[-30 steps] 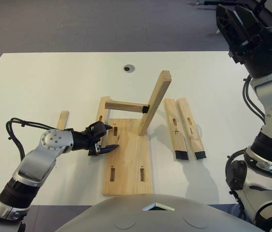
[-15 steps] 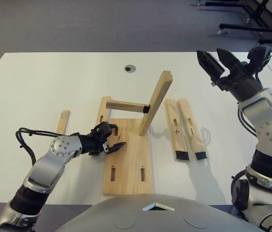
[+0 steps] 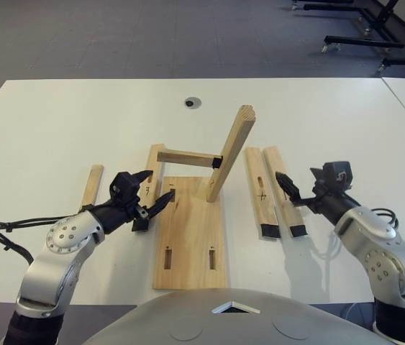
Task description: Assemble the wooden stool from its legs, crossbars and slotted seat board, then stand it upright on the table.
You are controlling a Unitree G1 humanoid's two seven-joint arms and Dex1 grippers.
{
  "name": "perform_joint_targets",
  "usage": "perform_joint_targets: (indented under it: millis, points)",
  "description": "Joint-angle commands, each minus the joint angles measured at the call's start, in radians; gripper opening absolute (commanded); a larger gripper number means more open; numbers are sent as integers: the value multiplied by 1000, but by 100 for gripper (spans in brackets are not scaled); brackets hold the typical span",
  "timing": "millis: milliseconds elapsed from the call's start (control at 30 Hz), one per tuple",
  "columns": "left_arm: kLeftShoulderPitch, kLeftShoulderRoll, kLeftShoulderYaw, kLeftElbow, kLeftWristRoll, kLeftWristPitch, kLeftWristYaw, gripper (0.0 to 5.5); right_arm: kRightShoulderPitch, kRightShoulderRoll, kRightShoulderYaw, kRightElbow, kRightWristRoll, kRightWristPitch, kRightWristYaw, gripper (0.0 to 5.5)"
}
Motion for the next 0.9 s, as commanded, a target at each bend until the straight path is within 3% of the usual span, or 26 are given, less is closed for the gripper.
perform_joint_targets:
  millis: [33, 267, 500, 700, 900]
  points:
    - [37, -2, 53, -25, -24, 16, 23, 388, 78, 23, 0, -27, -24, 0, 4, 519]
    - [12, -14, 71, -10, -39, 21, 55, 388, 123, 2, 57, -3, -126, 12, 6, 519]
    - [-26, -37, 70, 16, -40, -2, 76, 388, 110, -15, 137, 35, -225, -16, 43, 405]
    - [-53, -84, 104, 83, -19, -92, 110, 388, 86, 6, 139, 103, -248, -89, 85, 294]
    - [-90, -86, 131, 145, -48, -48, 118, 388, 23, -3, 112, 198, -274, -194, 148, 201]
